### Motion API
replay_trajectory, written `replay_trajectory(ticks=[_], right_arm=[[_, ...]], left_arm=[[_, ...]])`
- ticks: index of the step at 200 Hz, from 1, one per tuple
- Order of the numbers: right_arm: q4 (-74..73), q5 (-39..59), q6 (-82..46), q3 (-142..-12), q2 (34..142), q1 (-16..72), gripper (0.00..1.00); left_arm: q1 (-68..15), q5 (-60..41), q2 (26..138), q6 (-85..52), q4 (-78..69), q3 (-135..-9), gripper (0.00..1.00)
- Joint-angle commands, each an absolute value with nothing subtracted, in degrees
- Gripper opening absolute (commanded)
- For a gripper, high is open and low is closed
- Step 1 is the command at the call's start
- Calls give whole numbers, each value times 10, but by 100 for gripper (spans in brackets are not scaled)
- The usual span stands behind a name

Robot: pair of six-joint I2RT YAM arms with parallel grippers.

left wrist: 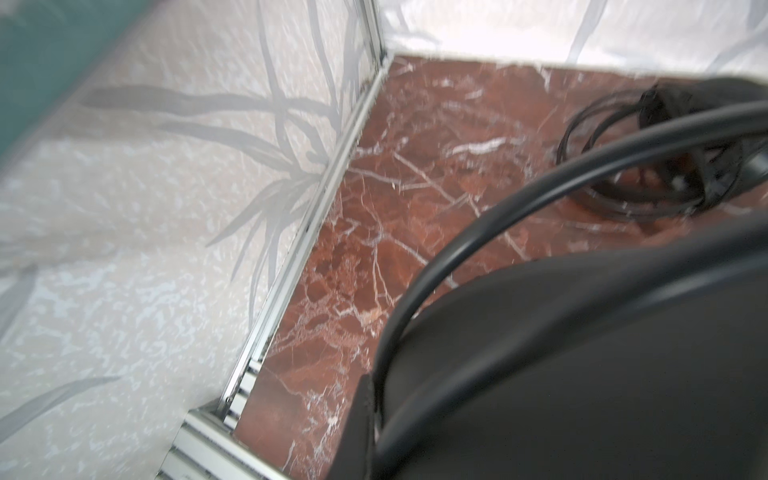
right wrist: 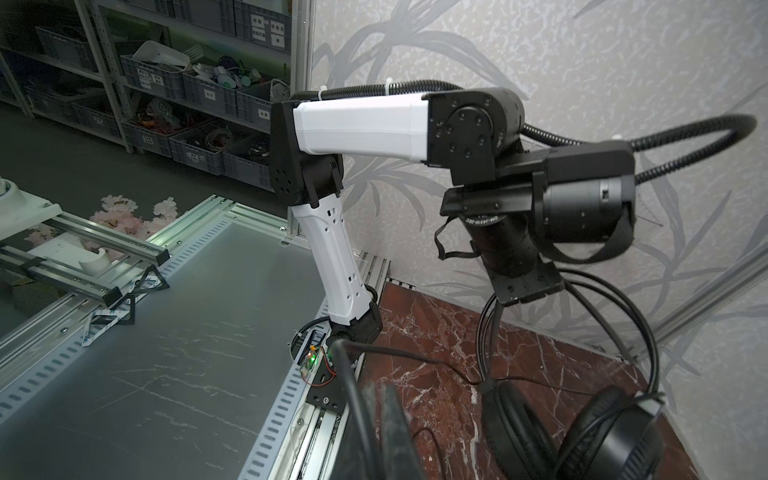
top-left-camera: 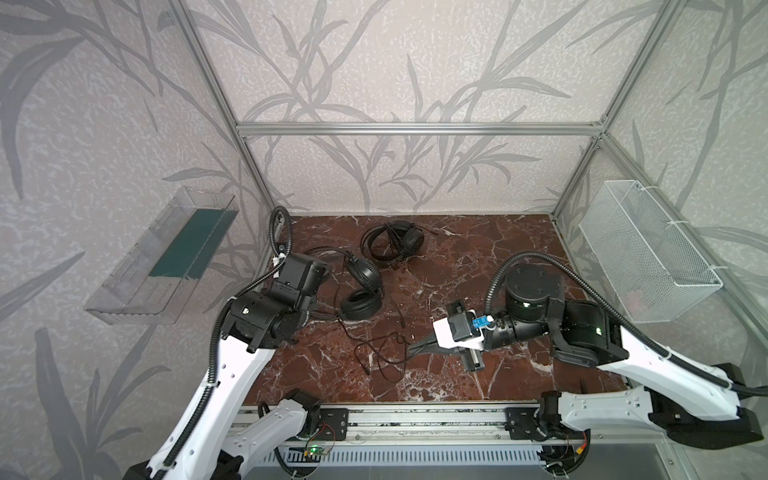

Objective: Wrap the headphones

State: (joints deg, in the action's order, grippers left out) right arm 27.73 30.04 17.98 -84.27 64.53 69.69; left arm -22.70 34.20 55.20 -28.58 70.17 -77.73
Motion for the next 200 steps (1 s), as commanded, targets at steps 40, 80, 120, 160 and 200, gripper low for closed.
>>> replay_trajectory(ticks=[40,80,120,160,200], right_arm=[[314,214,121,-839,650,737,0],[282,115,207,-847,617,680,0],[310,219,213,-973,700,519,0],[280,293,180,-1068,777,389,0],[324,329,168,-1180,882,307,0]], left_arm=[[-218,337,558,-304,661,-834,0],[-218,217,555,-258,624,-798,0],[-224,72,527,-218,597,-746,0],[-290,44,504,-186,612,-692,0],[-343,12,466,-181,607,-667,0]])
